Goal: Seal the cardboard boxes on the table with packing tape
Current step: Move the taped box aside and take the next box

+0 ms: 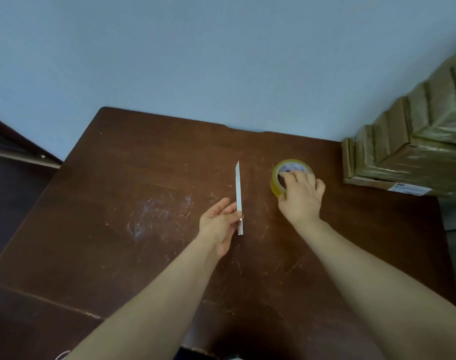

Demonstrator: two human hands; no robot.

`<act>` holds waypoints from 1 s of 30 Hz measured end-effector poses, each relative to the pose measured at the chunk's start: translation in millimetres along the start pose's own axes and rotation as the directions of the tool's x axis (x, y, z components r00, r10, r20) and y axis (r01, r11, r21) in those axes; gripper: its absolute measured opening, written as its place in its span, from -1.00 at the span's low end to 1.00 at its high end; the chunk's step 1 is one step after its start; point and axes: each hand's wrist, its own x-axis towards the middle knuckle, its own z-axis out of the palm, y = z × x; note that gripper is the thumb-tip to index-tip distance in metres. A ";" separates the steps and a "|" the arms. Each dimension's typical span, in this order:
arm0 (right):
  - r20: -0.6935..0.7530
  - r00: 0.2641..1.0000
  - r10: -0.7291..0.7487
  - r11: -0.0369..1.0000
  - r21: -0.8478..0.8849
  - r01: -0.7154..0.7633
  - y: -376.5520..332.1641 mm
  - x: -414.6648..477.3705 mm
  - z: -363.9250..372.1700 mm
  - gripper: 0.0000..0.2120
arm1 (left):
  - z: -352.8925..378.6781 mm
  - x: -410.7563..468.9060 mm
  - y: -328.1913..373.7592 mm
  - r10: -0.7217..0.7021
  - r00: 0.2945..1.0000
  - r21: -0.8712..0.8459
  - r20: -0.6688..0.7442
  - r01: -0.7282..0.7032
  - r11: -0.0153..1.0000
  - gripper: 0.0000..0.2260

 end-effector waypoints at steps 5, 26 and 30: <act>0.514 0.855 0.069 0.281 0.812 -0.511 -49.0 -11.1 -17.1 -0.77 | 13.7 4.8 4.4 -0.107 0.987 -0.104 0.122 0.120 0.987 -0.61; 0.512 0.741 0.434 -0.418 0.843 -0.338 -108.3 -7.5 -23.7 -0.85 | 3.8 13.7 44.1 -0.140 0.941 0.372 0.308 0.016 0.928 -0.87; 0.466 0.788 0.403 -0.414 0.860 -0.297 -100.1 -21.1 -24.6 -0.68 | 7.6 12.9 41.3 -0.184 0.928 0.376 0.323 0.052 0.925 -0.85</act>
